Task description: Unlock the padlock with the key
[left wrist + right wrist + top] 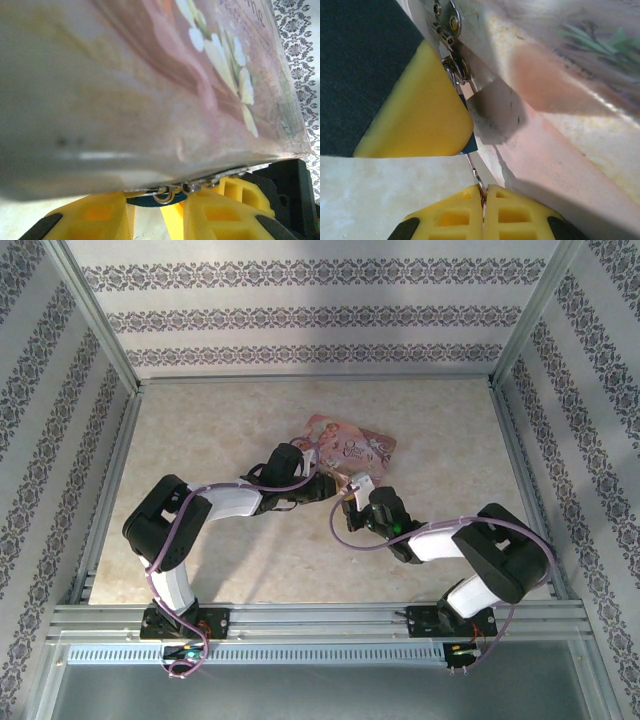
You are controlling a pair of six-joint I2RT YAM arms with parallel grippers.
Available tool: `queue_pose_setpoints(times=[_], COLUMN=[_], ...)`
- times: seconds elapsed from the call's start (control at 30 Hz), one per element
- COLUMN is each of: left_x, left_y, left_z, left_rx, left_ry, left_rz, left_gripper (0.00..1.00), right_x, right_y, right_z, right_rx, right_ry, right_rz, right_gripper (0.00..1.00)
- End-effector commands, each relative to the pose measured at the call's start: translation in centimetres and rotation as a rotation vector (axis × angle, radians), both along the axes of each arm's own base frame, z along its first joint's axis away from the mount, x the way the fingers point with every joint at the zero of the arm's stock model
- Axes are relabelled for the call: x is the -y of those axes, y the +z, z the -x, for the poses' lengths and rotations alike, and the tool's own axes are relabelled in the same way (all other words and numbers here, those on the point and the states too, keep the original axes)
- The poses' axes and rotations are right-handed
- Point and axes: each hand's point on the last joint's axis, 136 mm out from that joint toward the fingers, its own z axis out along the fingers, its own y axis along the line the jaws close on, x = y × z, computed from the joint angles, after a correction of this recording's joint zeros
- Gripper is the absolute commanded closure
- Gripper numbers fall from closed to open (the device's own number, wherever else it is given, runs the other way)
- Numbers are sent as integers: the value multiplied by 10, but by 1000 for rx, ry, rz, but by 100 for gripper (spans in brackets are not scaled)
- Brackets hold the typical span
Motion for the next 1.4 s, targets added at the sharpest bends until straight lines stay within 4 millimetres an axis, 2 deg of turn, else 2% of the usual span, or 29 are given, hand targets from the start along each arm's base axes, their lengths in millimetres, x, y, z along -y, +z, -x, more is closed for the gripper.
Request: queue_pose_setpoints(times=[0.0, 0.3, 0.4, 0.47, 0.67, 0.87, 1.17, 1.37], left_x=[22, 23, 23, 22, 23, 22, 20, 9], left_y=[35, 32, 30, 29, 26, 13, -2, -5], left_z=[14, 16, 16, 16, 15, 13, 13, 13], left_rx=[21, 10, 6, 3, -7, -34, -59, -46], left_ry=[-95, -98, -94, -91, -80, -60, -38, -8], left_rz=[114, 113, 115, 117, 127, 118, 110, 97], left_gripper=[73, 73, 73, 73, 72, 70, 69, 59], right_x=[-28, -44, -45, -44, -35, -38, -35, -29], right_y=[59, 89, 89, 80, 35, 7, -14, -26], right_z=[-23, -33, -34, -32, -25, -17, -10, -6], right_rx=[146, 202, 199, 182, 96, 31, -22, -52], right_ry=[37, 75, 79, 72, 27, 19, -13, -38], right_rz=[-176, -226, -223, -207, -161, -168, -201, -197], right_gripper=[100, 100, 100, 100, 100, 100, 100, 100])
